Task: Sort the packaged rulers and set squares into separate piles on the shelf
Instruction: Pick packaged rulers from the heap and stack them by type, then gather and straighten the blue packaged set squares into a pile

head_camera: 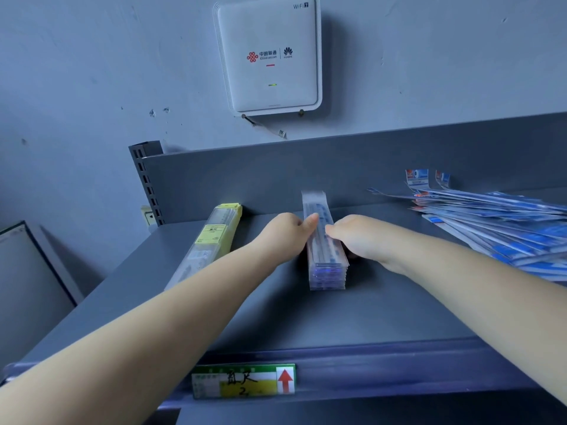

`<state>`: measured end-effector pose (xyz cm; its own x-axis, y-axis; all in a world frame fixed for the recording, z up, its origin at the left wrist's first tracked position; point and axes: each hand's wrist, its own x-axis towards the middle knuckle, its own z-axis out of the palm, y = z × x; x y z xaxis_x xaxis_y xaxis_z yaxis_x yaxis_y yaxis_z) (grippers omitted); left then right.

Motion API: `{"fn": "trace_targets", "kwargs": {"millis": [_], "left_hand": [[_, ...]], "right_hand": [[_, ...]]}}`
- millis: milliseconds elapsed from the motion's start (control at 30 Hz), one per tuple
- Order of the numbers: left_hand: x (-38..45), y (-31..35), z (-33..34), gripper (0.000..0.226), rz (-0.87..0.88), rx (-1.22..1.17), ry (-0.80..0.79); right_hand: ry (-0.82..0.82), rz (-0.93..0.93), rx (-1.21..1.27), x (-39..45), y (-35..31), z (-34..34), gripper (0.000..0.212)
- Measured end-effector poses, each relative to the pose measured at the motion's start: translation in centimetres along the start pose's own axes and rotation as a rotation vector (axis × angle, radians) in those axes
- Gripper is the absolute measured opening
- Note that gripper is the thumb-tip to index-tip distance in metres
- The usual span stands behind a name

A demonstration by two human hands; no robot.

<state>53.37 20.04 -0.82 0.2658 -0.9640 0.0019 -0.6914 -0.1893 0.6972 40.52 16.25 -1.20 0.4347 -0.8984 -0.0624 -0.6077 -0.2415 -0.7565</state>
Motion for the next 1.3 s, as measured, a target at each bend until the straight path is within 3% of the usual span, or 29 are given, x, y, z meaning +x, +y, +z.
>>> {"fn": "trace_targets", "kwargs": {"millis": [133,267,367,433,467,567,667,800,1033,1300], "left_hand": [[0.1,-0.2,-0.1,0.039,-0.054,-0.354,-0.175],[-0.1,-0.4,-0.3,0.036,-0.028,-0.442,-0.228],[-0.7,-0.2,-0.8,0.029,0.005,-0.36,-0.209],[-0.9,0.2,-1.2,0.015,0.062,-0.263,-0.115],[-1.1,0.5,-1.4,0.017,0.104,-0.204,-0.068],[-1.5,1.5,-1.9,0.055,0.253,0.077,0.049],[-2.0,3.2,-1.4,0.05,0.39,0.33,0.152],[-3.0,6.0,0.6,0.039,0.523,0.43,0.283],[-2.9,11.3,7.5,0.033,0.48,0.45,0.275],[-3.2,17.0,14.4,0.032,0.366,0.452,0.326]], "right_hand": [[-0.011,-0.019,0.125,0.5,0.7,0.1,0.03],[-0.029,-0.021,0.152,0.5,0.6,0.0,0.029],[-0.011,-0.008,0.111,0.3,0.4,-0.1,0.028],[0.025,-0.021,0.023,-0.1,0.0,-0.5,0.029],[0.056,-0.04,-0.032,-0.4,-0.2,-1.0,0.036],[0.137,-0.12,-0.103,-1.5,-0.4,-3.4,0.052],[0.241,-0.212,-0.237,-3.3,0.4,-6.6,0.045],[0.427,-0.321,-0.53,-5.5,3.3,-10.1,0.036],[0.466,-0.366,-0.62,-7.1,9.9,-16.9,0.033],[0.339,-0.318,-0.547,-7.4,16.4,-24.1,0.031]]}}
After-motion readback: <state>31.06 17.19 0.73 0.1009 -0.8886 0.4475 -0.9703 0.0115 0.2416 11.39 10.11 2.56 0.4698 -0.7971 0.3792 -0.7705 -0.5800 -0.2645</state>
